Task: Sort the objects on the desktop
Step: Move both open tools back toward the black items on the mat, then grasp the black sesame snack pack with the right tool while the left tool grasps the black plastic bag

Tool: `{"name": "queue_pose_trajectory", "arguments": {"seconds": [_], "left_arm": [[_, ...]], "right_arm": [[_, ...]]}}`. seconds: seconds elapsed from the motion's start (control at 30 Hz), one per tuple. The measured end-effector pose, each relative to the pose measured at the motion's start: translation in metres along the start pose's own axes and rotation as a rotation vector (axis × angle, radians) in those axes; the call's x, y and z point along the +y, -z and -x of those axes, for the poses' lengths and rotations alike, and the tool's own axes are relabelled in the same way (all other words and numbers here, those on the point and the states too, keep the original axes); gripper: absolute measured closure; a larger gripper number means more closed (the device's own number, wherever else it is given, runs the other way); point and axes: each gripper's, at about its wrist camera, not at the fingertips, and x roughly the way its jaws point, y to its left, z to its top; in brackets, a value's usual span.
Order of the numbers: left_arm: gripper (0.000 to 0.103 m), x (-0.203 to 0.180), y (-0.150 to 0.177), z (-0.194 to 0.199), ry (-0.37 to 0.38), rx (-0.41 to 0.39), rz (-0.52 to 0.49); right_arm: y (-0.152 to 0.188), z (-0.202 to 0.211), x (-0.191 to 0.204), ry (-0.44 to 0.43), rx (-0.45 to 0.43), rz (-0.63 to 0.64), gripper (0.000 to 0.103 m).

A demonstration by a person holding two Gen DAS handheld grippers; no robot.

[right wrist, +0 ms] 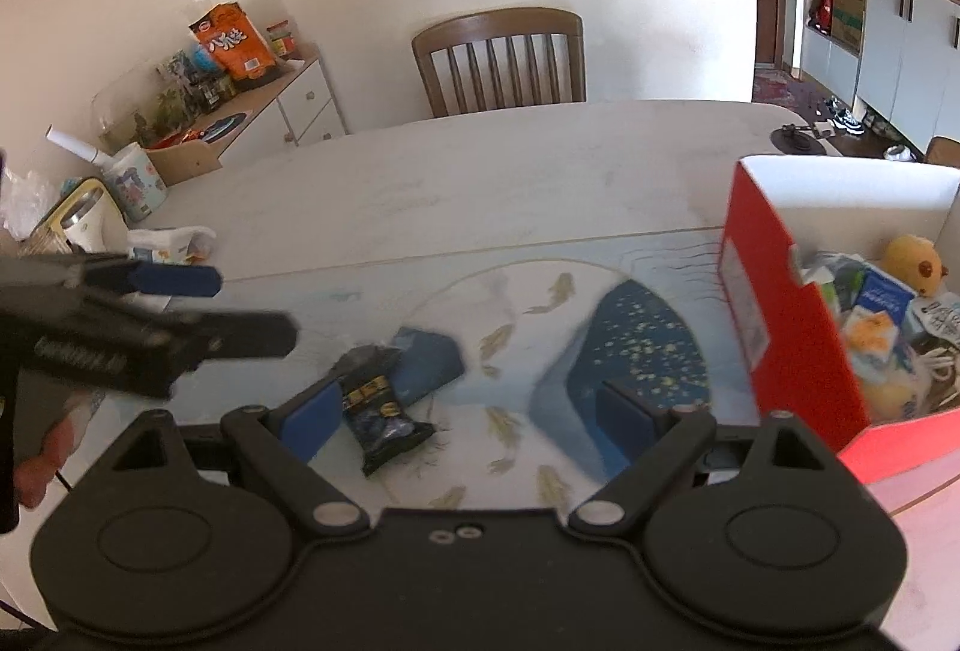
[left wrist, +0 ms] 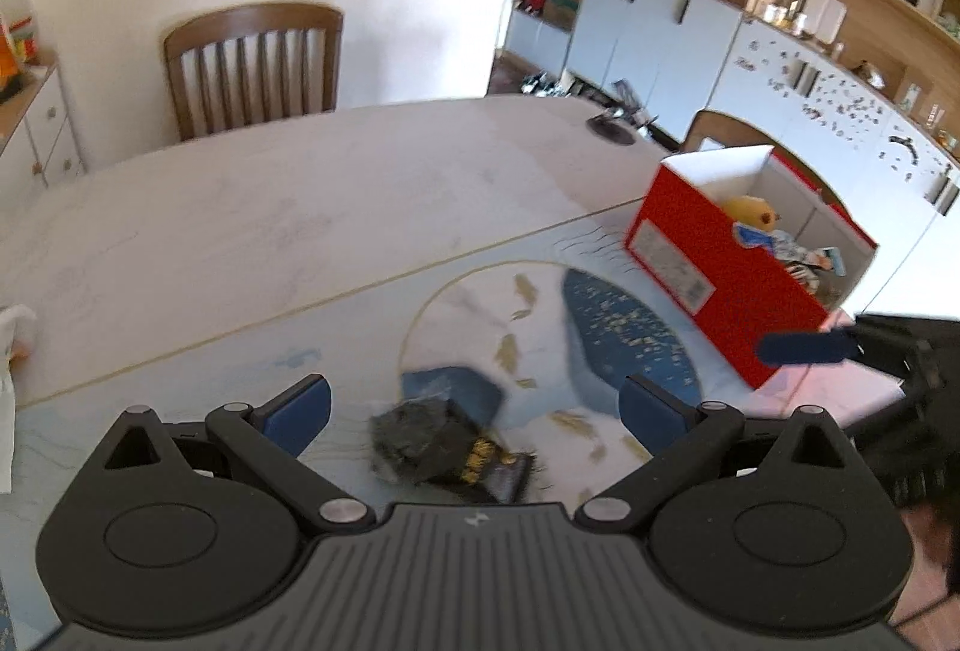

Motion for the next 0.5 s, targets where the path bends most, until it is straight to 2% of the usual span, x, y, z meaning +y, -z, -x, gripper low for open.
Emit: {"name": "queue_pose_trajectory", "arguments": {"seconds": [0.27, 0.5], "left_arm": [[0.0, 0.021, -0.001, -0.04, -0.011, 0.153, 0.082], [0.0, 0.03, -0.007, -0.07, 0.0, 0.246, 0.131]], "right_arm": [[0.013, -0.023, 0.031, -0.026, 0.032, 0.039, 0.012], [0.018, -0.042, 0.042, -0.032, 0.066, 0.064, 0.013]]}}
